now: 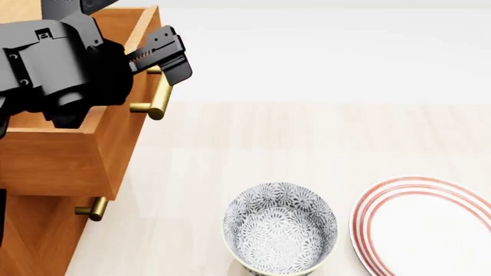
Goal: Open the top drawer of the cabinet.
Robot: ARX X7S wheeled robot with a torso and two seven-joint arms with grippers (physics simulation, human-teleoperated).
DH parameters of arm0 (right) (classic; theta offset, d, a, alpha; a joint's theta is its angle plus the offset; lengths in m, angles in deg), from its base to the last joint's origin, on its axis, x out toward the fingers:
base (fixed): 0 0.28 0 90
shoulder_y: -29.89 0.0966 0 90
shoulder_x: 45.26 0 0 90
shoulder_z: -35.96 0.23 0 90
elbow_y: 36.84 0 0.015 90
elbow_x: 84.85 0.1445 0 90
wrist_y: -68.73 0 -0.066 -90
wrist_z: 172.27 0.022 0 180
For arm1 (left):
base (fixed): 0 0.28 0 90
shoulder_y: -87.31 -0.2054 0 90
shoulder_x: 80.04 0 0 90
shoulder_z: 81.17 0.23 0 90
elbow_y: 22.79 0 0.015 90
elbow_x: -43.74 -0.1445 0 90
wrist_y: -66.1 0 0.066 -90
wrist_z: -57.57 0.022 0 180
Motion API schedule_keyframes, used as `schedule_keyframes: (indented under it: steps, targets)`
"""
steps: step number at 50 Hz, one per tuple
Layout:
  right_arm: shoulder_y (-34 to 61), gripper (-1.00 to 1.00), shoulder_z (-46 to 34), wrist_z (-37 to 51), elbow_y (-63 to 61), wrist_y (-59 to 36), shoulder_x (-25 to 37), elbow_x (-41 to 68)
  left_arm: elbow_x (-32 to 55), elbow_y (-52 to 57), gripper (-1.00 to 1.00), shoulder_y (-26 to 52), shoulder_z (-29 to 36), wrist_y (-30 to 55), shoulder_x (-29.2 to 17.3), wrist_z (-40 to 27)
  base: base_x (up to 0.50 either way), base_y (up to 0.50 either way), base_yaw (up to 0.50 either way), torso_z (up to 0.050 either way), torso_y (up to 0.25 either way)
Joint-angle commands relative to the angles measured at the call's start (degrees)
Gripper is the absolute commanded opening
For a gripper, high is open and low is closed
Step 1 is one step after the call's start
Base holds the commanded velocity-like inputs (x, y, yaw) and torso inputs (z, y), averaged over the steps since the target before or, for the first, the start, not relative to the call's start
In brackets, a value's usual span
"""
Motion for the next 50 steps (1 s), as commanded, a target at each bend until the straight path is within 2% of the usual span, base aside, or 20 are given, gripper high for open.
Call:
schedule_keyframes:
  steps: [1,11,24,43,50]
  targets:
    - [0.09,1.0,0.98,-1.17,0.06,-0.06,-0.95,-0.94,4.1,2.05,1.0,-1.29,1.16,-0.26,1.5,0.45,0.0,0.0,0.0,0.0,0.0]
    - [0.59,1.0,0.83,-1.41,0.58,-0.04,-0.95,-0.82,6.32,1.17,1.0,-0.44,4.61,-1.56,1.39,1.97,0.0,0.0,0.0,0.0,0.0]
    - [0.29,1.0,0.46,-1.46,0.12,0.08,-0.64,-0.92,11.82,7.25,1.0,-1.25,11.72,-2.6,1.4,5.92,0.0,0.0,0.0,0.0,0.0]
    - [0.39,1.0,0.44,-1.26,-0.09,0.05,-0.44,-0.57,18.16,7.14,1.0,-0.04,17.81,-6.03,1.65,5.95,0.0,0.0,0.0,0.0,0.001]
    - [0.42,1.0,0.39,-1.32,-0.18,0.13,-0.31,-0.47,23.73,5.63,1.0,1.24,24.47,-9.67,1.81,6.53,0.0,0.0,0.0,0.002,0.001]
